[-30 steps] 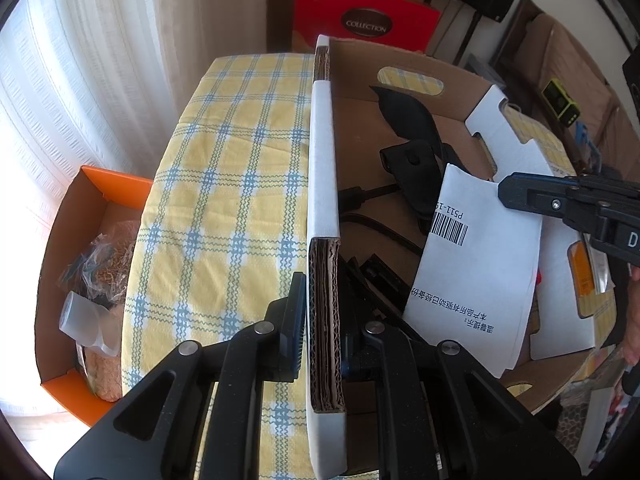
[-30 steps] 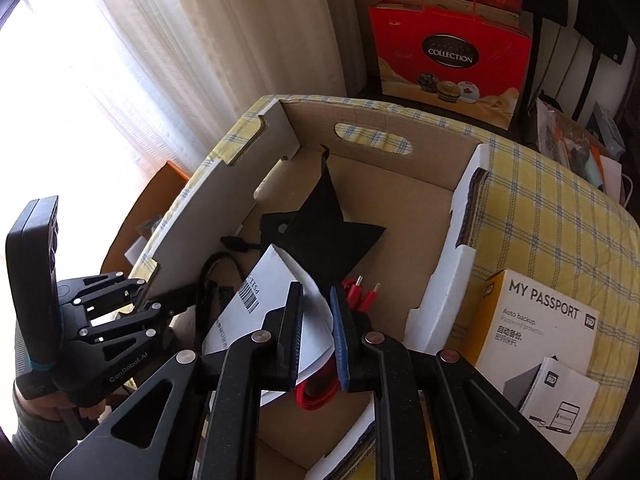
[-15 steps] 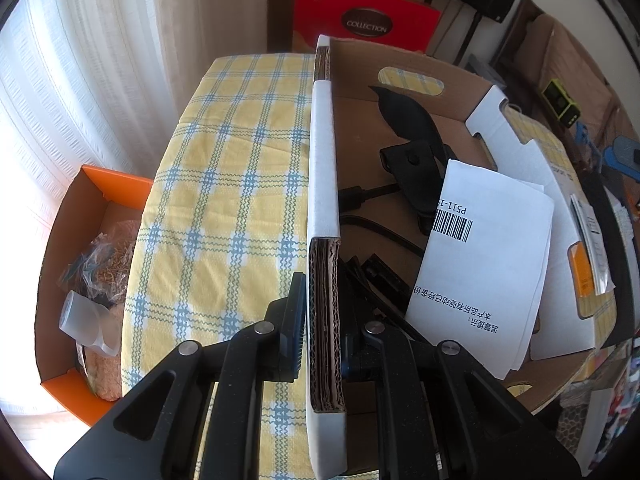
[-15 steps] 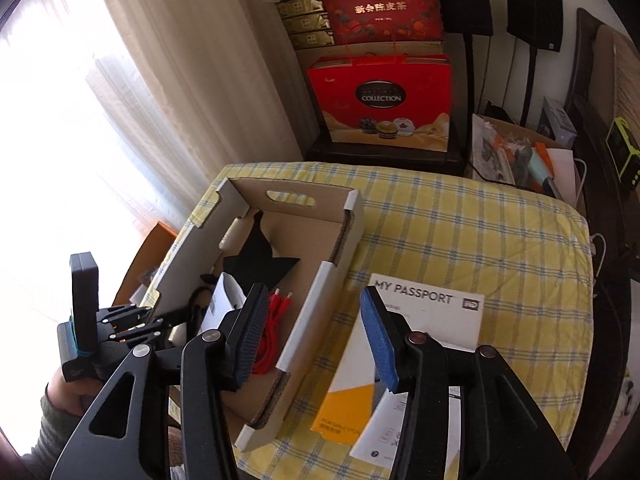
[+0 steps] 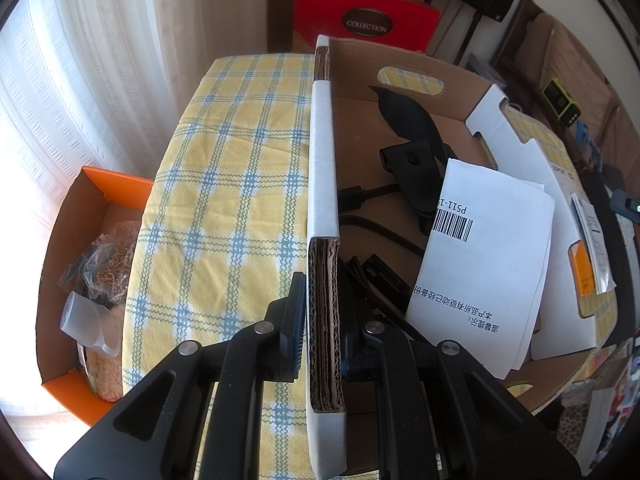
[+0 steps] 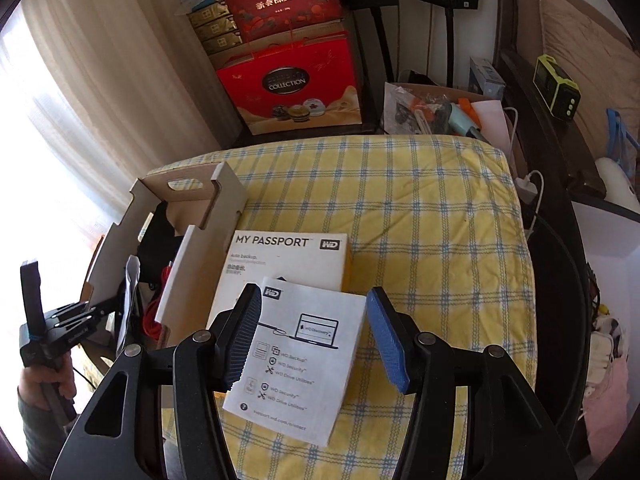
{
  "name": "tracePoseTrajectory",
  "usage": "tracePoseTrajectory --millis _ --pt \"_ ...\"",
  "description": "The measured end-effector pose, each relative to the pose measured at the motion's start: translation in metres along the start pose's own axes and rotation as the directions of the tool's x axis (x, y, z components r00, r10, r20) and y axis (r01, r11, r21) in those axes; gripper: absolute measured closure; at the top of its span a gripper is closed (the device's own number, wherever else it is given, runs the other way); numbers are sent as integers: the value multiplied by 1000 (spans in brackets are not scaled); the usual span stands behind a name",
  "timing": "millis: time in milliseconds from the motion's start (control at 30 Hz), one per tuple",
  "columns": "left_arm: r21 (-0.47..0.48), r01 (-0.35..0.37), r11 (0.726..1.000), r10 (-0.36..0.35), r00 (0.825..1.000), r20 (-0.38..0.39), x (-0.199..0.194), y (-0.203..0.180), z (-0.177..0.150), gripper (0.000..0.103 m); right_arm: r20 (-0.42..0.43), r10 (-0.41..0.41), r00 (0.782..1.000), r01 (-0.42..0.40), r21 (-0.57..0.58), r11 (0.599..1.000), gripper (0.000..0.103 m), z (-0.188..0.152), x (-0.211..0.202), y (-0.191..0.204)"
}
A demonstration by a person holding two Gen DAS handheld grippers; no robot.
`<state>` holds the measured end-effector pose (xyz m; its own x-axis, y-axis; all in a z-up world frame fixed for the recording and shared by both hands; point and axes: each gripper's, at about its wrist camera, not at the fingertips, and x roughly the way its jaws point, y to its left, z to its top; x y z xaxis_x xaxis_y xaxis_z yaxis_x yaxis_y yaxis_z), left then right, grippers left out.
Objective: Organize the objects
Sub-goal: 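Close the right tool on the WD sheet and lift it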
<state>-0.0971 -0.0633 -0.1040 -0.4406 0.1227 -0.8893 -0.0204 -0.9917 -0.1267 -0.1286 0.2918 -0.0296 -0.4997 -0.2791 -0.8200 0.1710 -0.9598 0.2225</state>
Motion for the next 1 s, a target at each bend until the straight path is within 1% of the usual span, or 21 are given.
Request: tracePoseTrajectory --millis 167,333,400,433,467,500,533,567,667,833,1000 --pt "0 -1 1000 1 1000 0 0 -1 0 91 -37 -10 999 12 50 999 47 -11 15 -17" --pt "0 0 1000 0 1000 0 0 0 0 91 -68 32 997 -25 96 995 47 -22 27 -27" --pt "0 -2 1000 2 1000 0 0 -1 0 91 -61 45 997 -38 111 993 48 -24 28 -30" --pt "0 -2 1000 2 1000 0 0 -1 0 91 -58 51 997 -44 114 992 53 -24 27 -30" --pt "0 -1 1000 1 1000 0 0 -1 0 91 -54 60 997 -53 117 992 61 -23 27 -30" --pt "0 -2 1000 2 1000 0 0 -1 0 91 -52 70 996 -63 121 991 66 -22 26 -30" --pt "-1 -1 1000 1 1000 0 0 -1 0 91 -49 79 996 -72 123 990 75 -22 25 -30" --pt "-2 -1 1000 1 1000 0 0 0 0 91 -42 74 996 -69 122 990 81 -21 24 -29" --pt "-2 -3 1000 3 1000 0 0 0 0 91 -19 58 998 -56 112 992 90 -18 18 -27" --pt "-3 -3 1000 3 1000 -1 0 1 0 91 22 67 998 -69 96 993 96 -13 5 -21" --pt "-3 -4 1000 4 1000 0 0 1 0 91 54 105 993 -109 75 991 99 -3 -7 -7"
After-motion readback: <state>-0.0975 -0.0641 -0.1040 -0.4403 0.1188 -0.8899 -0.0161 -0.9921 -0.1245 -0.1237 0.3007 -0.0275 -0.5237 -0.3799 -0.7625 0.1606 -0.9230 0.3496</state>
